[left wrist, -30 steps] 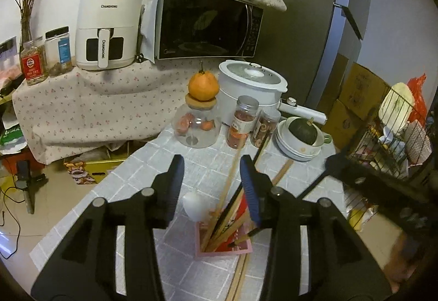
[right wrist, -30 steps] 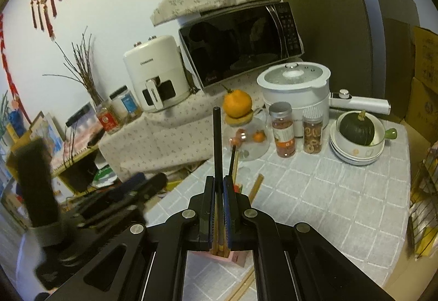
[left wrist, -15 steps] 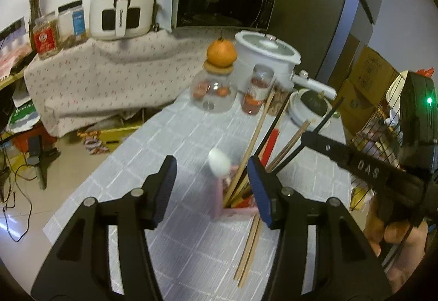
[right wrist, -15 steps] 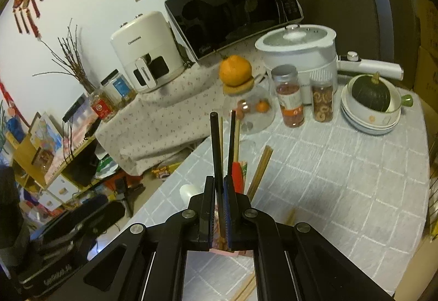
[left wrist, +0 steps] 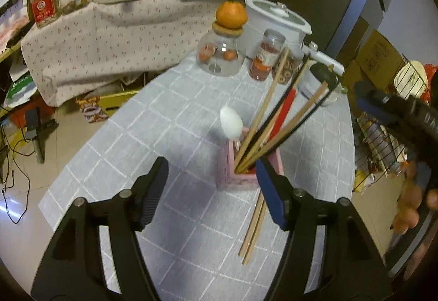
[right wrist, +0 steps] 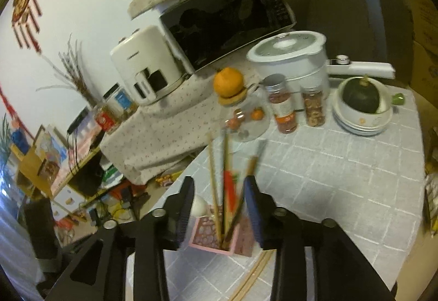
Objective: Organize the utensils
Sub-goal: 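Lower both chopsticks into the pink basket and open both tools, then move the right tool down to the two remaining wooden chopsticks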
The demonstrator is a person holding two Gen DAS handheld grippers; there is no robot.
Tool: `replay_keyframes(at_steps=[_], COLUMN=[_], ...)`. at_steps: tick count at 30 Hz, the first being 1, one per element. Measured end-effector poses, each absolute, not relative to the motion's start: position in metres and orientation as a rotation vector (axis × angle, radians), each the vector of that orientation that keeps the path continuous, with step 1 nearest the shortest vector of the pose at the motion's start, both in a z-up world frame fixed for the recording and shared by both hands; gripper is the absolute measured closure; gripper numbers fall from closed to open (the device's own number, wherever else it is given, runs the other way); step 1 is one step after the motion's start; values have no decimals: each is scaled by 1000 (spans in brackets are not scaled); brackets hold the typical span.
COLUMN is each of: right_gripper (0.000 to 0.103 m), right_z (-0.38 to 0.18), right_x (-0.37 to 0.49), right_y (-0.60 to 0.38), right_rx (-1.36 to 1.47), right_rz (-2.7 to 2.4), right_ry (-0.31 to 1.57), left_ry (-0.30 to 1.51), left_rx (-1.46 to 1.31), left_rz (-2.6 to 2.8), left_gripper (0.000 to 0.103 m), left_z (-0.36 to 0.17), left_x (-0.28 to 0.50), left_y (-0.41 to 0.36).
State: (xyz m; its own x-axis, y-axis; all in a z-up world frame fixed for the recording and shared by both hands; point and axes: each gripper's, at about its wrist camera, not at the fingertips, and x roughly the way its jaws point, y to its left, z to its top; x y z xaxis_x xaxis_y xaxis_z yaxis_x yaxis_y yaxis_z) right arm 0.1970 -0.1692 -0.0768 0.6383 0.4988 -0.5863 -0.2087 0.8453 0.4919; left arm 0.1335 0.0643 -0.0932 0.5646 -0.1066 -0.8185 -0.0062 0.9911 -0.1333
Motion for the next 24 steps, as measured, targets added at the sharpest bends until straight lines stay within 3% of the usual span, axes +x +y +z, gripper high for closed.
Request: replay_keyframes(at_steps=[12,14,18,24], right_gripper=[61,60,53,52], right_z=[-151,-163,-180,-212], right_x=[215,219,223,233], right_y=[-203,-204,-198,-176], right_rx=[393,389,367,315], right_rz=[202,185,165,172], right_ry=[1041,1082,1134,1235], left_ry=[1097,1103,1124,1160], left_rx=[-117,-117,-101,-94], left_rz=[-77,-70,-63,-74], left_gripper=[28,23,23,23], left_z=[-124,-126,-133,-139], left_x=[130,129,128,125], left_y=[57,57,57,59])
